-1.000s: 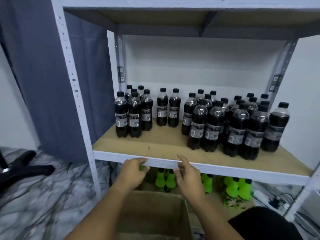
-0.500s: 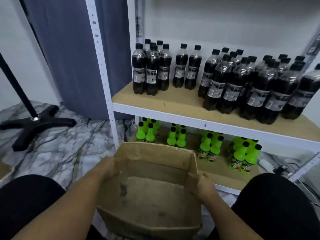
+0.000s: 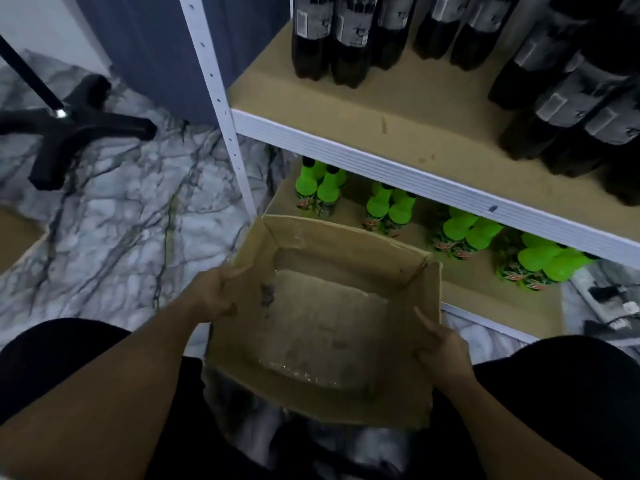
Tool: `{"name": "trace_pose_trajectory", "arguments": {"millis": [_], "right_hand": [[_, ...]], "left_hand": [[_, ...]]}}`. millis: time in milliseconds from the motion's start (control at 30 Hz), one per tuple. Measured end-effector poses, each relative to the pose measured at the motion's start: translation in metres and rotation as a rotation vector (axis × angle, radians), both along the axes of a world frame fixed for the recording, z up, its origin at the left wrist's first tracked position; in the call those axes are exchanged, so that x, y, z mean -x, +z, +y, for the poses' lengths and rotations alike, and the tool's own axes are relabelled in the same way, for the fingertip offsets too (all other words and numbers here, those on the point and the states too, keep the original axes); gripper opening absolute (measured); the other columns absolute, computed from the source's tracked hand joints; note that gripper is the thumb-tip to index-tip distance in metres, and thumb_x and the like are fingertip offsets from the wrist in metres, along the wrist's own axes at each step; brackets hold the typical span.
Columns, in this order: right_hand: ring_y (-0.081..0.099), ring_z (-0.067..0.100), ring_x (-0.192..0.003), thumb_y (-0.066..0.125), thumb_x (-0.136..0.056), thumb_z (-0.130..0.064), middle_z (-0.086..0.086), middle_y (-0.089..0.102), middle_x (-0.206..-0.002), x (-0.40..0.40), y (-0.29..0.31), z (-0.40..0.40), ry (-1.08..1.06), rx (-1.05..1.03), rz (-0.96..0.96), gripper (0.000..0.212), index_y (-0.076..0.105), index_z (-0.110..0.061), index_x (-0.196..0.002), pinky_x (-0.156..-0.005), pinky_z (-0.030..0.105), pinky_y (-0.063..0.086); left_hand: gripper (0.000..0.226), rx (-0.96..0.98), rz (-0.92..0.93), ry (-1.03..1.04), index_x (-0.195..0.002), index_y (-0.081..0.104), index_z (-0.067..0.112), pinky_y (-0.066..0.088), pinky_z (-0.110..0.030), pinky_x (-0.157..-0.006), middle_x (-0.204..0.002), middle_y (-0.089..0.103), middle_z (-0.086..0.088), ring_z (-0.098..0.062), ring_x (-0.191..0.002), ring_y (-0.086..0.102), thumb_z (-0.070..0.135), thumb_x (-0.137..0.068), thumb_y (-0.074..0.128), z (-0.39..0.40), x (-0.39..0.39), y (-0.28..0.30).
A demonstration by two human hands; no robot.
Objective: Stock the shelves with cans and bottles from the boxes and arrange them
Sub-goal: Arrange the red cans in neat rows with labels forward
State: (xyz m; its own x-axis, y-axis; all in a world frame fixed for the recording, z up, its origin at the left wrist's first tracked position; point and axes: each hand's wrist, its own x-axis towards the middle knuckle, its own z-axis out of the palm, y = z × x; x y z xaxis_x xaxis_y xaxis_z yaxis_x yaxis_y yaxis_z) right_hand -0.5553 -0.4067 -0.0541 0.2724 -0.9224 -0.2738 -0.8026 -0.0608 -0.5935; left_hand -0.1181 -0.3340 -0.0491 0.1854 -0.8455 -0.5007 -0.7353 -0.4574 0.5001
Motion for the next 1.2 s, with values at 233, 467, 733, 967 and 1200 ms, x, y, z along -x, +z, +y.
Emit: {"name": "trace_pose_trajectory", "arguments": {"millis": [233, 467, 733, 967, 1200], "right_hand": [[0.065, 0.02, -0.098, 0.046, -0.076, -0.012, 0.022, 0.064, -0.131, -0.029, 0.109, -0.004, -0.138, -0.259, 0.024, 0.076, 0.038, -0.011, -0.151, -0.062, -0.004, 0.035], [0.063, 0.034, -0.094, 0.024, -0.061, -0.056, 0.014, 0.066, -0.13, -0.089, 0.235, 0.001, 0.123, -0.255, 0.114, 0.101, 0.025, -0.023, -0.157, -0.069, 0.023, 0.025], [0.047, 0.027, -0.135, 0.049, -0.102, -0.01, 0.008, 0.05, -0.148, -0.19, 0.325, 0.012, 0.268, -0.314, 0.113, 0.054, 0.038, -0.022, -0.154, -0.088, 0.007, 0.031], [0.061, 0.032, -0.108, 0.053, -0.091, 0.01, 0.017, 0.064, -0.13, -0.31, 0.368, 0.031, 0.538, -0.204, 0.143, 0.07, 0.037, -0.017, -0.154, -0.071, 0.023, 0.036], [0.065, 0.03, -0.084, 0.062, -0.092, 0.002, 0.019, 0.07, -0.115, -0.446, 0.372, 0.036, 0.71, -0.186, 0.188, 0.072, 0.037, -0.028, -0.154, -0.074, 0.04, 0.053]], "left_hand": [[0.086, 0.08, 0.047, 0.081, -0.153, 0.037, 0.004, 0.041, -0.014, -0.084, -0.133, 0.065, -0.017, -0.032, -0.114, 0.064, 0.006, -0.071, 0.064, 0.02, 0.006, 0.07], [0.083, 0.144, -0.023, 0.311, -0.148, 0.049, 0.015, 0.047, -0.018, -0.063, -0.101, 0.068, -0.005, -0.021, -0.079, 0.063, -0.003, -0.07, 0.072, 0.077, -0.023, 0.21], [0.086, 0.038, -0.146, 0.666, -0.154, 0.046, 0.022, 0.046, -0.041, -0.072, -0.105, 0.071, -0.028, -0.047, -0.093, 0.068, 0.024, -0.068, 0.05, 0.181, -0.042, 0.331], [0.087, -0.016, -0.076, 0.942, -0.152, 0.037, 0.039, 0.054, -0.043, -0.08, -0.111, 0.071, -0.02, -0.04, -0.095, 0.069, 0.009, -0.073, 0.056, 0.268, -0.105, 0.375], [0.091, -0.094, -0.115, 1.061, -0.156, 0.038, 0.033, 0.055, -0.048, -0.088, -0.112, 0.069, -0.025, -0.044, -0.1, 0.067, -0.009, -0.078, 0.06, 0.321, -0.175, 0.381]]}}
